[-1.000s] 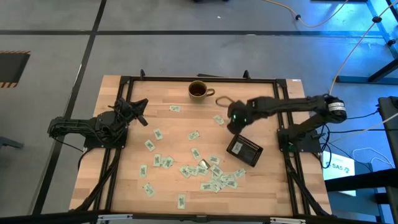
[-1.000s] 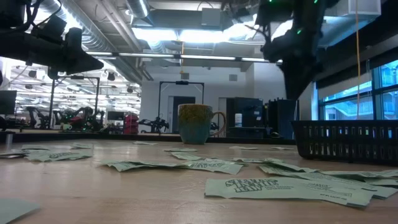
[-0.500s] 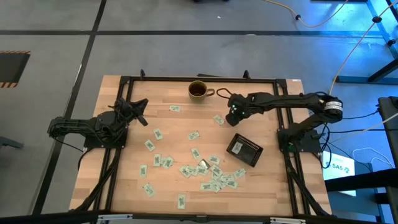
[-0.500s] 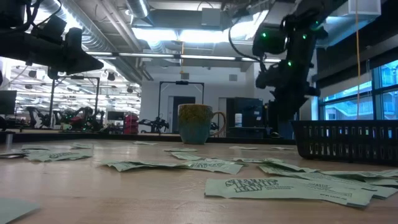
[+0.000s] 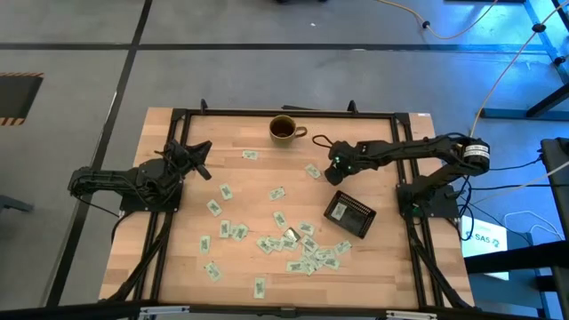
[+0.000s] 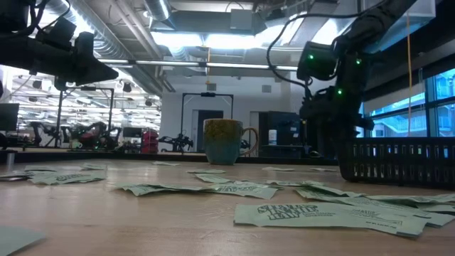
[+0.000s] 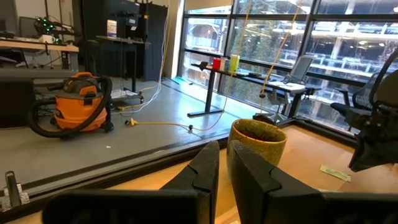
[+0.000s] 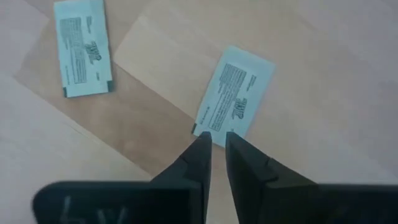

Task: Pick and place Stevia / Truvia into bins
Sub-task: Put the stevia packet into the black bin

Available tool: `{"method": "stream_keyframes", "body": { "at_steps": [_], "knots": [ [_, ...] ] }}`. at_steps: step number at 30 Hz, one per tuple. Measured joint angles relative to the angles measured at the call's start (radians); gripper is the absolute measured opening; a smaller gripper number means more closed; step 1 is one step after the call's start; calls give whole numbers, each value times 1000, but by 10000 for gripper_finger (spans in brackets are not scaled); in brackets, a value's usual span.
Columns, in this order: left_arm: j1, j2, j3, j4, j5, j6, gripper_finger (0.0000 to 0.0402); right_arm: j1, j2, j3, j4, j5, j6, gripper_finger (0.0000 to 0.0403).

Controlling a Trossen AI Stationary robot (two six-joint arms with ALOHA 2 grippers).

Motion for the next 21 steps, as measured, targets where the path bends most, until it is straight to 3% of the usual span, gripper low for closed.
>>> {"method": "stream_keyframes", "body": {
  "at_steps": [11, 21],
  "knots": [
    [0, 0, 0, 0, 0, 2, 33, 0, 0, -1, 5, 0, -28, 54],
    [0, 0, 0, 0, 0, 2, 33, 0, 0, 0, 36, 3, 16, 87]
  ]
}}
